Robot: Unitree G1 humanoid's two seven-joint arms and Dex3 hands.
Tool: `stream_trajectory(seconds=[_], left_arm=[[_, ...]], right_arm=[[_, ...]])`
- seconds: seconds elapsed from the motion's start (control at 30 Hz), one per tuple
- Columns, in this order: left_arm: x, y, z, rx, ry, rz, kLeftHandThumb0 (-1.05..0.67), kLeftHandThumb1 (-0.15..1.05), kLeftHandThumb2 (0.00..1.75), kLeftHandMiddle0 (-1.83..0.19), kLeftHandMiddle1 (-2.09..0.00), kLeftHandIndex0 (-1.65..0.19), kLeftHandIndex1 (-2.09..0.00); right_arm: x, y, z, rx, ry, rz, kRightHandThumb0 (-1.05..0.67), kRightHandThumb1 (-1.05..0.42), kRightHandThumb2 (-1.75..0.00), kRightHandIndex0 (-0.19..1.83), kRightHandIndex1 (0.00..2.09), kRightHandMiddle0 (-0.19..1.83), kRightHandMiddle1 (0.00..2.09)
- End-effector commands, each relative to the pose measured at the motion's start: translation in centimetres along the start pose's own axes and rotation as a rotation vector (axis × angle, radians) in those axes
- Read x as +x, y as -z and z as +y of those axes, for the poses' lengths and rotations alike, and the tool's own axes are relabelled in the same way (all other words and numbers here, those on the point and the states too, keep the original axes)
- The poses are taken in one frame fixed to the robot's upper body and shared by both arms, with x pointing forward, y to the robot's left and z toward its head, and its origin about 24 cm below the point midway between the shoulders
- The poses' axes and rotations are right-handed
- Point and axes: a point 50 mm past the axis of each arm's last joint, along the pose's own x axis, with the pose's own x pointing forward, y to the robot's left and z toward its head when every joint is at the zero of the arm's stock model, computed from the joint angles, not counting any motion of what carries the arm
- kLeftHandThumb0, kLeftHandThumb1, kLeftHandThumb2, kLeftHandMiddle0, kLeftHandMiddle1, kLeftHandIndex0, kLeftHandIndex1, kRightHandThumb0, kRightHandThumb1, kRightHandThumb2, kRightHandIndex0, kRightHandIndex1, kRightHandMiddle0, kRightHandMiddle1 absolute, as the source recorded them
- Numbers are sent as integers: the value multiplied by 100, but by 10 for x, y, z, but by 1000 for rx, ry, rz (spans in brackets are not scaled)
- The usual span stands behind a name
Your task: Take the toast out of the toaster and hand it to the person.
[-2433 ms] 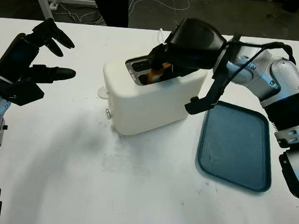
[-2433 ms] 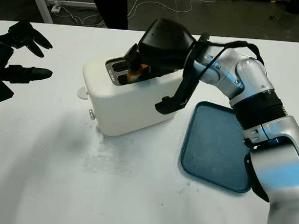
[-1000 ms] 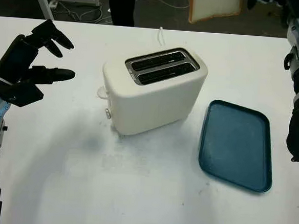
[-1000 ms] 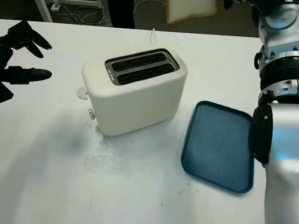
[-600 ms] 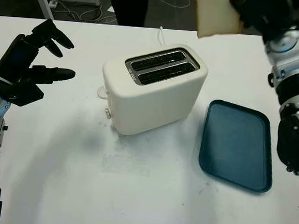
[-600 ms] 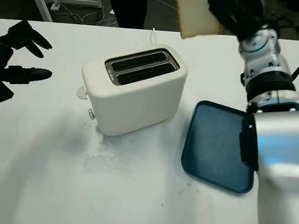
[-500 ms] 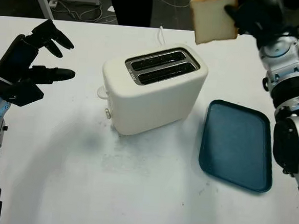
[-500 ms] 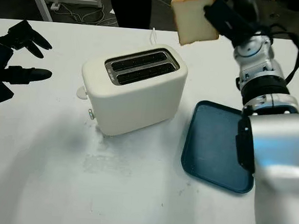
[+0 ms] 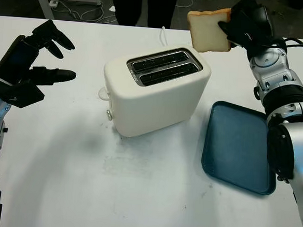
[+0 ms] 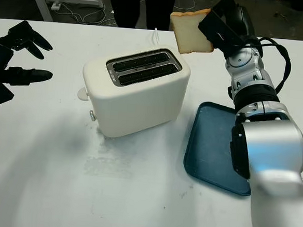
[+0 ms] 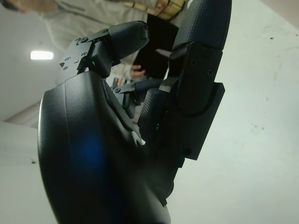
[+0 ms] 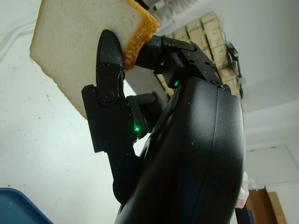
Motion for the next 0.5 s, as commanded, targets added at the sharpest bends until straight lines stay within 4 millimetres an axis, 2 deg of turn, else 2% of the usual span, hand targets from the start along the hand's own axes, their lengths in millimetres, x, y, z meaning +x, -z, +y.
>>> stream_trajectory(seconds=[0.0, 0.03, 0.07, 0.1, 0.13, 0.17, 0.2, 0.27, 0.37, 0.4, 0.43, 0.47], left_arm=[[2, -2, 1, 3, -15, -15, -96, 92, 19, -26, -159, -17, -146], [2, -3, 1, 5, -15, -12, -97, 92, 20, -26, -159, -17, -146], [2, -3, 1, 4, -15, -12, -97, 92, 20, -26, -159, -16, -146], [2, -2, 1, 4, -16, -14, -97, 92, 20, -26, -159, -17, -147], [2, -2, 1, 2, -16, -17, -96, 92, 20, -26, -159, -16, -147], [2, -2, 1, 2, -15, -17, -96, 92, 20, -27, -159, -16, -147], [2, -2, 1, 0, -15, -18, -96, 92, 20, -26, -159, -16, -147], [2, -2, 1, -2, -15, -17, -96, 92, 20, -26, -159, -16, -147], [2, -2, 1, -2, -16, -18, -96, 92, 20, -26, -159, -16, -147], [2, -2, 1, -2, -15, -17, -96, 92, 20, -26, -159, -16, -147], [2, -2, 1, -1, -15, -16, -97, 92, 20, -26, -159, -16, -147], [2, -2, 1, 0, -14, -15, -97, 92, 20, -26, -159, -16, -147]], right_arm=[[-2, 7, 2, -13, 12, 25, -24, -92, -33, 62, 173, 46, 156], [-2, 8, 2, -21, 17, 28, -23, -92, -33, 50, 169, 50, 139], [-3, 9, 3, -30, 21, 30, -22, -92, -32, 50, 136, 57, 114], [-3, 10, 3, -35, 22, 33, -22, -92, -31, 61, 98, 69, 87], [-3, 10, 4, -41, 22, 37, -23, -92, -32, 68, 87, 75, 78], [-3, 11, 4, -47, 19, 41, -22, -92, -32, 66, 100, 72, 96], [-3, 11, 5, -42, 17, 44, -22, -92, -32, 65, 144, 60, 140], [-4, 12, 5, -45, 14, 39, -20, -92, -32, 68, 167, 53, 166], [-4, 12, 6, -43, 11, 37, -19, -92, -31, 64, 174, 48, 174], [-4, 12, 6, -51, 10, 39, -20, -92, -32, 60, 157, 47, 171], [-4, 12, 6, -58, 8, 41, -20, -92, -32, 51, 165, 45, 166], [-3, 12, 6, -67, 8, 41, -21, -92, -33, 35, 163, 45, 159]])
